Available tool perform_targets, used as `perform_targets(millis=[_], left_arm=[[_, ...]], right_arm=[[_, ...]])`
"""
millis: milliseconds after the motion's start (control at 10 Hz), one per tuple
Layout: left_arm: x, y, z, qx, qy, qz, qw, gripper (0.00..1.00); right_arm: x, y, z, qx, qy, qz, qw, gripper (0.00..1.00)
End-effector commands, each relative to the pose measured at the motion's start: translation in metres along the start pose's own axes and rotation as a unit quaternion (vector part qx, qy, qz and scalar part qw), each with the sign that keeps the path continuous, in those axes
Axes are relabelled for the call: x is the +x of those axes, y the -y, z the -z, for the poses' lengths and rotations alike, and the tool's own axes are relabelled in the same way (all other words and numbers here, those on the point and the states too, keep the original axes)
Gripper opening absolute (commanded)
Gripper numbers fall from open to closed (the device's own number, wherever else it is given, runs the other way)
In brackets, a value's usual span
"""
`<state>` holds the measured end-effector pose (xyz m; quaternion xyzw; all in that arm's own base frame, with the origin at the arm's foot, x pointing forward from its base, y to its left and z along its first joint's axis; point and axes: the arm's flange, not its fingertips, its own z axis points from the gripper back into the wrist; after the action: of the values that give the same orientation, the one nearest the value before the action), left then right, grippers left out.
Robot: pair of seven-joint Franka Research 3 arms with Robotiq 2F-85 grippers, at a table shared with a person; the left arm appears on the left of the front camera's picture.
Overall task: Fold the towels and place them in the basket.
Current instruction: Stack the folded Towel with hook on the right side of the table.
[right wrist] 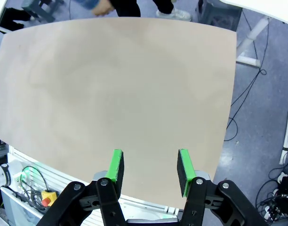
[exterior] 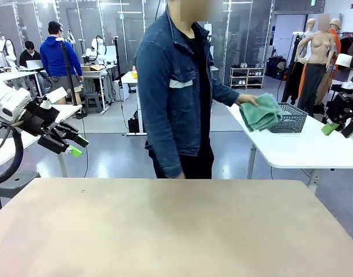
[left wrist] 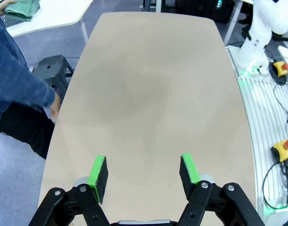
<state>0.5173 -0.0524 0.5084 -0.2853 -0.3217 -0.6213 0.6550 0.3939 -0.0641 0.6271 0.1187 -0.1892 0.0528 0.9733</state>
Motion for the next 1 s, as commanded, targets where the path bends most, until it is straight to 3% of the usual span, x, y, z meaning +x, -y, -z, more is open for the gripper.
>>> perform_targets(millis=[0, 900], left_arm=[[0.0014, 0.0013, -0.0007, 0.002, -0.002, 0.003, 1.0, 0.78], [0.0014, 0.0013, -0.0007, 0.002, -0.002, 0.003, 1.0, 0.78]], right_arm=[[-0.0005, -0.0012, -0.0015, 0.001, -0.004, 0.003, 1.0, 0.58], [-0.0005, -0.0012, -0.0015, 0.001, -0.004, 0.003, 1.0, 0.58]])
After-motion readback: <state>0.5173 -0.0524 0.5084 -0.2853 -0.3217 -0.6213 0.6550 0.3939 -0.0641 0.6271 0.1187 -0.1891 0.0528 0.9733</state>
